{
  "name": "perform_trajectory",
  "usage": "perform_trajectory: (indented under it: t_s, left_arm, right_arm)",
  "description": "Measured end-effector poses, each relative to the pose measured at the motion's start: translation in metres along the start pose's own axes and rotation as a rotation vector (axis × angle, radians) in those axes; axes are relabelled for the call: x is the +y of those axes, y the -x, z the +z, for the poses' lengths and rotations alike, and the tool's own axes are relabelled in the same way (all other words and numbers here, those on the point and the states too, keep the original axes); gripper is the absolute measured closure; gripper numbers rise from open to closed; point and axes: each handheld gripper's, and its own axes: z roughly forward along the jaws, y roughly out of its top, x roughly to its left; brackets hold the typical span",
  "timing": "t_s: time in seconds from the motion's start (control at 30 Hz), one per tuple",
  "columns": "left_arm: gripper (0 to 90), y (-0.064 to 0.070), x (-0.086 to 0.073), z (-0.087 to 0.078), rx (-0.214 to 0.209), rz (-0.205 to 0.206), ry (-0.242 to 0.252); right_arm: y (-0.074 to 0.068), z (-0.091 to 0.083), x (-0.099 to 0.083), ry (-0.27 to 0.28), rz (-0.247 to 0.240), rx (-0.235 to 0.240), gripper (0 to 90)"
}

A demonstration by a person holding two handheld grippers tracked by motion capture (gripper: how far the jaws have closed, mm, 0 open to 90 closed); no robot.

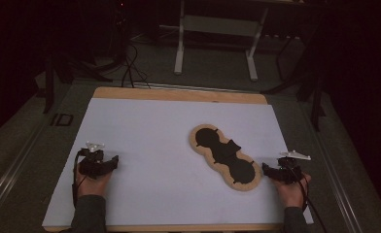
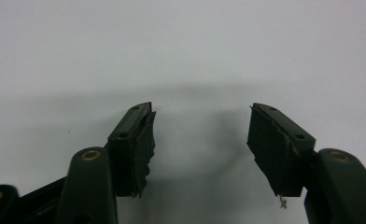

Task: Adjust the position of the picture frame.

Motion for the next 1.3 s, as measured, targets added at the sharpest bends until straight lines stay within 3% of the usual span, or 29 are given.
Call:
perform_trajectory:
  t_s: [0.1, 0.13, 0.27, 0.37, 0.43, 0.47, 0.67, 0.8, 1.1, 1.3]
  left_arm:
    - [41.2, 0.002, 0.0, -0.005, -0.026, 0.022, 0.008]
    - [40.7, 0.004, 0.0, -0.008, -0.034, 0.047, 0.012]
    - [38.8, 0.011, -0.001, -0.013, -0.044, 0.096, 0.035]
    - [40.1, 0.012, -0.001, -0.014, -0.052, 0.105, 0.052]
    - [40.5, 0.011, 0.0, -0.016, -0.073, 0.093, 0.071]
    - [42.7, 0.009, 0.001, -0.017, -0.077, 0.087, 0.077]
    - [46.9, 0.008, 0.004, -0.02, -0.076, 0.109, 0.108]
    - [48.1, 0.01, 0.007, -0.017, -0.068, 0.129, 0.094]
    - [51.9, 0.007, 0.009, -0.014, -0.07, 0.093, 0.072]
    - [50.1, 0.006, 0.009, -0.014, -0.074, 0.087, 0.066]
  right_arm:
    - [-0.001, -0.002, 0.0, 0.0, -0.005, 0.003, 27.0]
    - [-0.002, -0.005, 0.001, 0.007, -0.015, 0.01, 35.7]
    - [-0.005, -0.007, 0.001, 0.02, -0.034, 0.044, 39.7]
    - [-0.007, -0.009, 0.002, 0.028, -0.052, 0.044, 43.6]
    - [-0.007, -0.01, 0.002, 0.034, -0.056, 0.046, 46.3]
    - [-0.008, -0.011, 0.001, 0.034, -0.063, 0.058, 52.7]
    - [-0.008, -0.009, 0.001, 0.033, -0.07, 0.099, 58.5]
    - [-0.01, -0.008, 0.001, 0.025, -0.075, 0.113, 65.3]
    - [-0.015, -0.006, 0.002, 0.011, -0.093, 0.151, 89.5]
    - [-0.021, -0.006, 0.002, 0.002, -0.116, 0.191, 89.9]
